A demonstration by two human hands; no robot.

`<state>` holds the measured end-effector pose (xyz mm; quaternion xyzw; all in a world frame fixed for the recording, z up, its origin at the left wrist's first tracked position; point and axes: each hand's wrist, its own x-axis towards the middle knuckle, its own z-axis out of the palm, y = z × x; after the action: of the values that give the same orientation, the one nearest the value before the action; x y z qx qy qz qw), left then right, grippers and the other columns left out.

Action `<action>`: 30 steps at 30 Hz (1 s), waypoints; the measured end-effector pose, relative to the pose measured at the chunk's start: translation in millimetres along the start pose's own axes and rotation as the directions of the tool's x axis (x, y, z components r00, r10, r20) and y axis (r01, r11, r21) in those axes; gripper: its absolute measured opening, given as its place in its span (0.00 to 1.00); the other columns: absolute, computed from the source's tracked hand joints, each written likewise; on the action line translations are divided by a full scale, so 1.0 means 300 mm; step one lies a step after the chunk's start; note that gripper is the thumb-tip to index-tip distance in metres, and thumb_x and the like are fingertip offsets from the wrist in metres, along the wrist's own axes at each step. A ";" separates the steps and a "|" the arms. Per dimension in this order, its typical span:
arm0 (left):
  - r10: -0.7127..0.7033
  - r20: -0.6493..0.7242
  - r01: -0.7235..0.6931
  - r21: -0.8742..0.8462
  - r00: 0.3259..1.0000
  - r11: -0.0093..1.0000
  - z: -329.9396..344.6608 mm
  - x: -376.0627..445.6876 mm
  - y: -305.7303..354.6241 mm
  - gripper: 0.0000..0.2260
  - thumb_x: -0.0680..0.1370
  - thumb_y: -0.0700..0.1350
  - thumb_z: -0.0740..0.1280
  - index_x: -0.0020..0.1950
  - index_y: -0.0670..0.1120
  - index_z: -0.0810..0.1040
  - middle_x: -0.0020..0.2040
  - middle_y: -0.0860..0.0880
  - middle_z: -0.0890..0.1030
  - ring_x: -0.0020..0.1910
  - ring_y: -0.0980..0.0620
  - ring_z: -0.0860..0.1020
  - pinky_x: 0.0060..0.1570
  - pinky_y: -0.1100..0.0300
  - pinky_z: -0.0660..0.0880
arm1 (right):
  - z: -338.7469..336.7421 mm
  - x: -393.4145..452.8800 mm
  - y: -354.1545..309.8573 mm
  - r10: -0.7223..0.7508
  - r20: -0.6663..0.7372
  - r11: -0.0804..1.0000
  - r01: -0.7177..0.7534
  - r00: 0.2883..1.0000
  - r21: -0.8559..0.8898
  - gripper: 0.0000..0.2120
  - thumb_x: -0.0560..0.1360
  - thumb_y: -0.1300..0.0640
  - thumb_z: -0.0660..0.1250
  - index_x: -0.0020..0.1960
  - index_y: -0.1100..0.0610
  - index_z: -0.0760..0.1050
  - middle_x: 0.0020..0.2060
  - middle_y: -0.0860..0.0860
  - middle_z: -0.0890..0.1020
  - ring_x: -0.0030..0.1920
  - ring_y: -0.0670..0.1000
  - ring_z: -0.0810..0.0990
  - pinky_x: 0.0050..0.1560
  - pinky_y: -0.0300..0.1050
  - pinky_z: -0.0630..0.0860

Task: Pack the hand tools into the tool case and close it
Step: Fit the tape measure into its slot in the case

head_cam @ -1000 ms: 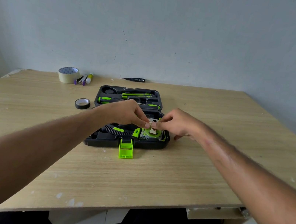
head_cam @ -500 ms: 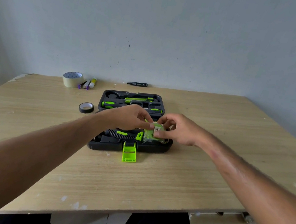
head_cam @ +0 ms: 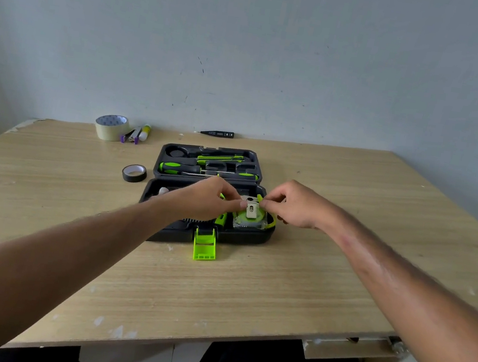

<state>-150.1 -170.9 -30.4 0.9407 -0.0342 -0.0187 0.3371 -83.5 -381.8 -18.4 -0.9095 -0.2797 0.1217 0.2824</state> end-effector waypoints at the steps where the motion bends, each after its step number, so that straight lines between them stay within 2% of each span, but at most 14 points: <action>1: 0.008 -0.010 -0.007 0.007 1.000 1.000 -0.002 -0.002 -0.001 0.13 0.81 0.55 0.66 0.53 0.48 0.85 0.20 0.59 0.73 0.19 0.62 0.68 0.23 0.70 0.64 | 0.002 0.001 -0.001 -0.005 -0.013 1.000 0.005 1.000 -0.011 0.14 0.80 0.46 0.68 0.49 0.55 0.86 0.32 0.51 0.76 0.32 0.49 0.70 0.37 0.45 0.66; 3: 0.024 -0.025 -0.023 0.041 0.999 0.999 -0.006 -0.003 -0.001 0.11 0.82 0.54 0.66 0.55 0.49 0.84 0.22 0.63 0.75 0.21 0.65 0.71 0.28 0.69 0.67 | 0.004 0.002 -0.006 -0.014 -0.025 0.999 0.013 1.000 -0.030 0.14 0.80 0.48 0.67 0.48 0.59 0.85 0.32 0.51 0.77 0.32 0.49 0.70 0.36 0.45 0.65; 5: 0.046 -0.008 -0.046 0.031 0.999 0.998 -0.006 -0.004 -0.004 0.13 0.79 0.58 0.68 0.57 0.53 0.84 0.35 0.62 0.82 0.32 0.65 0.77 0.39 0.62 0.73 | 0.001 0.003 -0.012 -0.002 -0.020 1.000 0.001 1.000 -0.027 0.14 0.80 0.51 0.66 0.47 0.61 0.84 0.29 0.50 0.74 0.29 0.48 0.67 0.34 0.44 0.63; 6: 0.062 0.029 -0.063 0.036 0.998 0.997 -0.003 -0.006 -0.003 0.17 0.77 0.62 0.69 0.61 0.55 0.83 0.45 0.60 0.84 0.42 0.61 0.80 0.46 0.59 0.75 | -0.004 0.002 -0.016 0.007 -0.016 1.000 -0.007 1.000 -0.025 0.13 0.81 0.52 0.66 0.46 0.60 0.84 0.28 0.49 0.73 0.28 0.47 0.67 0.33 0.43 0.63; 8: 0.095 0.107 -0.110 0.141 0.990 0.984 0.001 -0.011 0.003 0.30 0.71 0.70 0.70 0.70 0.59 0.76 0.60 0.58 0.81 0.59 0.56 0.77 0.62 0.53 0.73 | -0.011 -0.002 -0.022 0.013 -0.004 0.999 -0.013 1.000 -0.033 0.10 0.80 0.53 0.67 0.46 0.55 0.86 0.29 0.45 0.77 0.27 0.45 0.70 0.31 0.41 0.65; 10: 0.099 0.122 -0.127 0.249 0.988 0.960 0.002 -0.017 0.017 0.35 0.69 0.71 0.70 0.73 0.60 0.72 0.65 0.59 0.78 0.64 0.56 0.73 0.70 0.44 0.67 | -0.011 -0.005 -0.025 0.007 -0.001 0.999 -0.007 1.000 -0.046 0.08 0.80 0.54 0.68 0.51 0.50 0.86 0.35 0.45 0.83 0.33 0.45 0.77 0.34 0.41 0.71; 12: 0.105 0.126 -0.135 0.261 0.986 0.956 -0.006 -0.014 0.023 0.33 0.71 0.69 0.70 0.73 0.57 0.74 0.62 0.59 0.78 0.60 0.56 0.74 0.70 0.41 0.67 | -0.008 -0.004 -0.027 0.003 -0.016 0.999 -0.004 1.000 -0.051 0.06 0.79 0.55 0.70 0.52 0.51 0.86 0.36 0.45 0.83 0.34 0.47 0.80 0.32 0.39 0.72; 15: 0.124 0.150 -0.162 0.278 0.981 0.947 -0.021 -0.025 0.041 0.31 0.73 0.67 0.70 0.72 0.54 0.75 0.61 0.57 0.80 0.57 0.55 0.77 0.67 0.44 0.71 | -0.002 -0.001 -0.038 0.002 -0.052 0.995 -0.008 0.999 -0.103 0.07 0.78 0.57 0.72 0.55 0.54 0.85 0.37 0.43 0.80 0.34 0.44 0.80 0.26 0.34 0.70; 20: 0.130 0.147 -0.168 0.283 0.981 0.944 -0.038 -0.032 0.047 0.29 0.75 0.65 0.70 0.72 0.54 0.76 0.60 0.54 0.80 0.57 0.53 0.77 0.61 0.52 0.72 | 0.027 0.000 -0.048 0.007 -0.155 0.993 -0.026 0.988 -0.118 0.10 0.78 0.62 0.70 0.58 0.58 0.84 0.51 0.53 0.84 0.38 0.44 0.80 0.29 0.33 0.70; 23: 0.114 0.171 -0.155 0.249 0.979 0.956 -0.032 -0.011 0.043 0.30 0.73 0.64 0.72 0.72 0.53 0.76 0.63 0.55 0.80 0.56 0.55 0.76 0.56 0.57 0.71 | 0.039 -0.002 -0.039 0.043 -0.209 0.998 -0.050 0.977 -0.029 0.06 0.77 0.60 0.73 0.53 0.58 0.85 0.47 0.52 0.86 0.37 0.45 0.82 0.29 0.35 0.72; 26: 0.087 0.201 -0.126 0.190 0.976 0.974 -0.036 0.001 0.041 0.29 0.71 0.64 0.74 0.69 0.55 0.78 0.63 0.56 0.81 0.55 0.58 0.77 0.53 0.60 0.70 | 0.043 -0.009 -0.035 0.088 -0.222 0.995 -0.077 0.971 0.058 0.07 0.75 0.56 0.76 0.51 0.56 0.83 0.45 0.52 0.85 0.38 0.47 0.83 0.31 0.38 0.74; 30: 0.051 0.184 -0.077 0.135 0.982 0.988 -0.042 -0.002 0.026 0.25 0.74 0.67 0.68 0.68 0.59 0.79 0.59 0.57 0.81 0.55 0.61 0.77 0.49 0.62 0.71 | 0.054 -0.007 -0.019 0.168 -0.233 0.980 -0.137 0.958 0.146 0.08 0.73 0.54 0.78 0.44 0.56 0.80 0.39 0.53 0.85 0.34 0.50 0.84 0.39 0.49 0.82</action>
<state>-150.5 -169.0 -15.8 0.9551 -0.0959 -0.0902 0.2654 -94.0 -371.9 -28.2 -0.9163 -0.1632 0.0480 0.3625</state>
